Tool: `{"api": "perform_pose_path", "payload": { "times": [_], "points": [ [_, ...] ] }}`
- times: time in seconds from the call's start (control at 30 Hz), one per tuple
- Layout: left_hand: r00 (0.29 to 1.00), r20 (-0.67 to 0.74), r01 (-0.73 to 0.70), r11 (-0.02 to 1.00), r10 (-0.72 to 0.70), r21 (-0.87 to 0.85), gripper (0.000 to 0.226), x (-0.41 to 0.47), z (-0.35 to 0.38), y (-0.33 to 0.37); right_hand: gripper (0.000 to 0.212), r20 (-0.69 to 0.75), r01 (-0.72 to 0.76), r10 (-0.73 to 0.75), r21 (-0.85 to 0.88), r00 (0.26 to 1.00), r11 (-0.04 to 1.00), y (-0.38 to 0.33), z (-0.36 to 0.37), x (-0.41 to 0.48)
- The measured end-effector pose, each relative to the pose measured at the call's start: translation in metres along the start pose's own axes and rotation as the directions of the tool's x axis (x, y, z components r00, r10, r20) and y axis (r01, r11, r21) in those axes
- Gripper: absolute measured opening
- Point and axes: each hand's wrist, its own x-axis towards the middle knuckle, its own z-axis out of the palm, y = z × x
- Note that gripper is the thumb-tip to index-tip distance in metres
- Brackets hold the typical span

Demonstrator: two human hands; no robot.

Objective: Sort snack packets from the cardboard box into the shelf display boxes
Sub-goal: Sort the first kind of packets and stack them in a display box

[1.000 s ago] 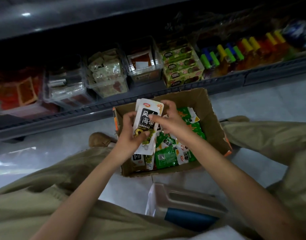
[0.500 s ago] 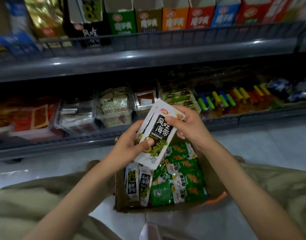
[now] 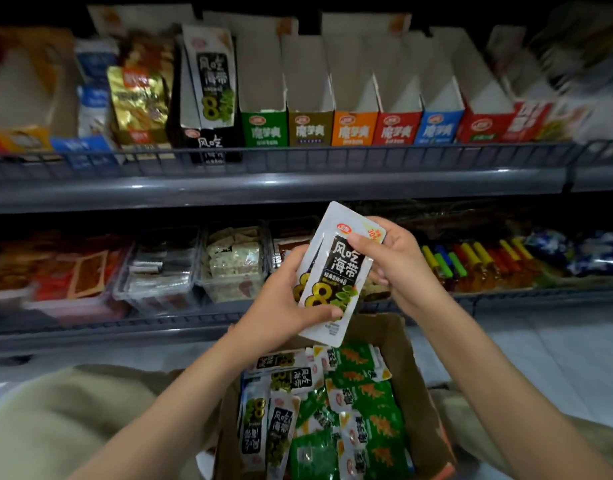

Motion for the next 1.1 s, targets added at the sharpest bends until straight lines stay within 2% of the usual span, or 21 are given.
{"api": "perform_pose_path", "payload": {
  "times": [0.13, 0.2, 0.37, 0.47, 0.57, 0.63, 0.7, 0.77, 0.87, 0.97, 1.03, 1.1],
  "points": [
    [0.987, -0.142, -0.062, 0.995, 0.072, 0.074, 0.044, 0.027, 0.0, 0.0, 0.009, -0.085, 0.078, -0.078, -0.007, 0.993, 0.997, -0.024, 0.02, 0.015],
    [0.983, -0.165, -0.062, 0.995, 0.073, 0.072, 0.039, 0.038, -0.003, 0.002, 0.012, -0.108, 0.09, -0.092, -0.021, 0.99, 0.996, -0.034, 0.026, 0.022],
    [0.955, -0.211, -0.184, 0.974, 0.209, 0.132, 0.034, 0.063, -0.034, 0.021, 0.032, 0.012, 0.108, -0.108, -0.254, 0.994, 0.961, -0.067, 0.031, 0.046],
    [0.941, -0.201, -0.227, 0.949, 0.272, 0.219, 0.035, 0.07, -0.051, 0.027, 0.041, 0.05, 0.121, -0.111, -0.308, 0.993, 0.944, -0.084, 0.042, 0.057],
    [0.91, -0.237, -0.259, 0.913, 0.34, 0.316, 0.035, 0.074, -0.064, 0.03, 0.039, 0.069, 0.152, -0.138, -0.278, 0.988, 0.948, -0.086, 0.063, 0.067],
    [0.887, -0.279, -0.27, 0.903, 0.368, 0.333, 0.036, 0.076, -0.073, 0.034, 0.033, 0.093, 0.162, -0.148, -0.178, 0.985, 0.971, -0.08, 0.077, 0.072],
    [0.879, -0.282, -0.267, 0.888, 0.384, 0.375, 0.034, 0.078, -0.081, 0.039, 0.026, 0.09, 0.203, -0.194, -0.103, 0.977, 0.974, -0.077, 0.088, 0.074],
    [0.874, -0.278, -0.239, 0.85, 0.399, 0.47, 0.034, 0.079, -0.091, 0.047, 0.024, 0.067, 0.266, -0.26, -0.101, 0.963, 0.959, -0.082, 0.094, 0.078],
    [0.808, -0.382, -0.186, 0.81, 0.448, 0.557, 0.051, 0.081, -0.11, 0.054, 0.026, 0.061, 0.363, -0.358, -0.104, 0.932, 0.926, -0.099, 0.104, 0.088],
    [0.732, -0.463, -0.041, 0.71, 0.5, 0.703, 0.071, 0.084, -0.137, 0.048, 0.02, 0.053, 0.442, -0.441, -0.001, 0.896, 0.897, -0.117, 0.118, 0.106],
    [0.729, -0.428, 0.066, 0.568, 0.534, 0.82, 0.07, 0.089, -0.151, 0.041, 0.016, 0.024, 0.446, -0.449, 0.088, 0.893, 0.891, -0.127, 0.129, 0.125],
    [0.752, -0.364, 0.112, 0.438, 0.55, 0.892, 0.061, 0.096, -0.159, 0.034, 0.014, 0.001, 0.434, -0.437, 0.127, 0.899, 0.892, -0.133, 0.14, 0.146]
  ]
}}
